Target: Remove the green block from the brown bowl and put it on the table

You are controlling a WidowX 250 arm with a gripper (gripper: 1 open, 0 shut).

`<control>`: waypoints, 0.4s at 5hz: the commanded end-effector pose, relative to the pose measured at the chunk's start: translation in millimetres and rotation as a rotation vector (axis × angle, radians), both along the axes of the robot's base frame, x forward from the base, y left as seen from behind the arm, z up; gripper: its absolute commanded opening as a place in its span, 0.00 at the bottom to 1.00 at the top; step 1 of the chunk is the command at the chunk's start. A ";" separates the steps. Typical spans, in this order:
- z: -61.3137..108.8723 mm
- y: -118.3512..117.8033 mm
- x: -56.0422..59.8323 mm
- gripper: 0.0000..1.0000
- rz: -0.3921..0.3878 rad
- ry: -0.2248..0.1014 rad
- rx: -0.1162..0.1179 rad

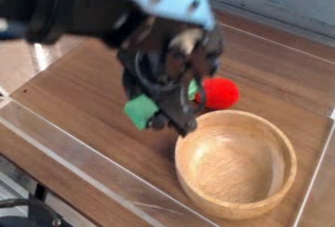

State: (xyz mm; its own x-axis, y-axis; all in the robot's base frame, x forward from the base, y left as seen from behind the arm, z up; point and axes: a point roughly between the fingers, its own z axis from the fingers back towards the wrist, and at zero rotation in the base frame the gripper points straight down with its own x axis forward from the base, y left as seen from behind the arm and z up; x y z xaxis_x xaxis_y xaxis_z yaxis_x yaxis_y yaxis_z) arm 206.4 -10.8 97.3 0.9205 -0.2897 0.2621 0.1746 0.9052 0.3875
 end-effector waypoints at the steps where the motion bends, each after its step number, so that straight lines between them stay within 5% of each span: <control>1: -9.6 -13.1 8.6 1.00 0.039 -0.032 -0.027; 2: -26.2 -24.3 10.6 1.00 0.075 -0.033 -0.051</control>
